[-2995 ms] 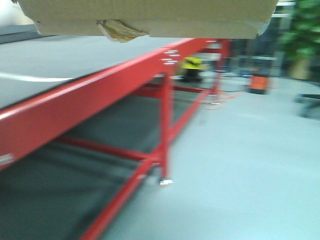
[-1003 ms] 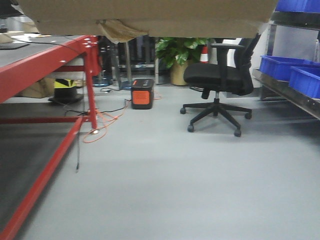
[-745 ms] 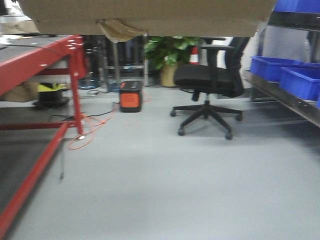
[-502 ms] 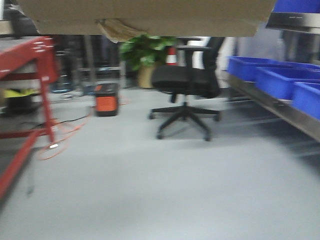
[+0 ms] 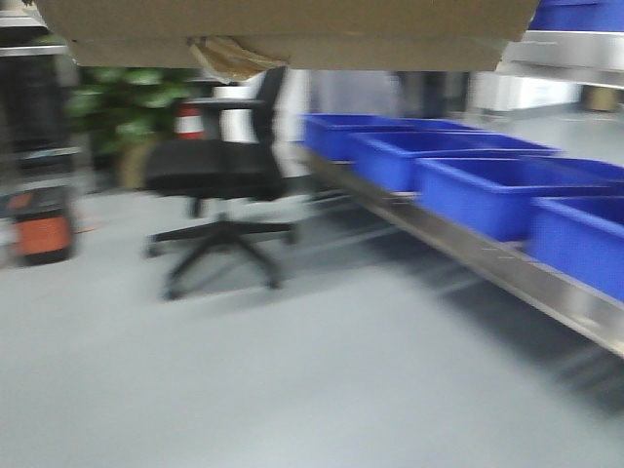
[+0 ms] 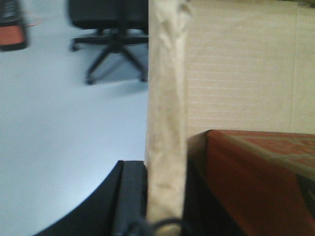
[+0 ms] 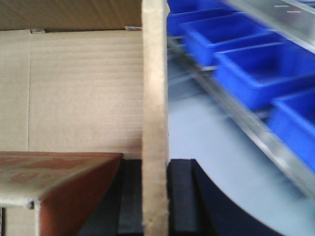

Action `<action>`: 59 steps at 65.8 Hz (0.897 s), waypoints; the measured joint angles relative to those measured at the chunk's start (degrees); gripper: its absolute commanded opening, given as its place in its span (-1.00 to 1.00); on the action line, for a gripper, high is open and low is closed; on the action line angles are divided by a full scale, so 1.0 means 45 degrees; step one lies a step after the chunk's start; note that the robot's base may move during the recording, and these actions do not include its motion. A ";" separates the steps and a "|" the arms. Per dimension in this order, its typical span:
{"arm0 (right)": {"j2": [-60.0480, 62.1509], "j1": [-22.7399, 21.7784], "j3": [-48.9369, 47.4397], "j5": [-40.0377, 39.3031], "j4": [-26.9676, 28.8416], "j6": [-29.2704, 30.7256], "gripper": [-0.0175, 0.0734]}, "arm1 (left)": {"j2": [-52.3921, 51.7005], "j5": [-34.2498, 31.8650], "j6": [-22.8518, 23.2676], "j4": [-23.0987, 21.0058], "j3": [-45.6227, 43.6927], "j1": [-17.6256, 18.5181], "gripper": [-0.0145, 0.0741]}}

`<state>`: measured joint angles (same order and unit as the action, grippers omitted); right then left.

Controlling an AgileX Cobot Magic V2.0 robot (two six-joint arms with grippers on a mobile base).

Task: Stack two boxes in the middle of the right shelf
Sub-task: 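Hold the boxes raised with both grippers while driving to the steel shelf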

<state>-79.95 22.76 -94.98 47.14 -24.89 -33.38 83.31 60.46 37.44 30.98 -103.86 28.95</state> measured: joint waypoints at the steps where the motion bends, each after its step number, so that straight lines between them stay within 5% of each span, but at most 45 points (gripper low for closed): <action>1: 0.0000 0.0000 0.0000 0.0000 0.0000 0.0000 -0.95 | 0.0000 0.0000 0.0000 0.0000 0.0000 0.0000 -0.92; 59: 0.0000 0.0000 0.0000 0.0000 -0.0027 0.0000 -0.95 | 0.0000 0.0000 0.0000 -0.0026 0.0000 0.0000 -0.92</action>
<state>-79.95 22.76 -94.98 47.14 -25.01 -33.38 83.31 60.46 37.44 30.86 -103.86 28.95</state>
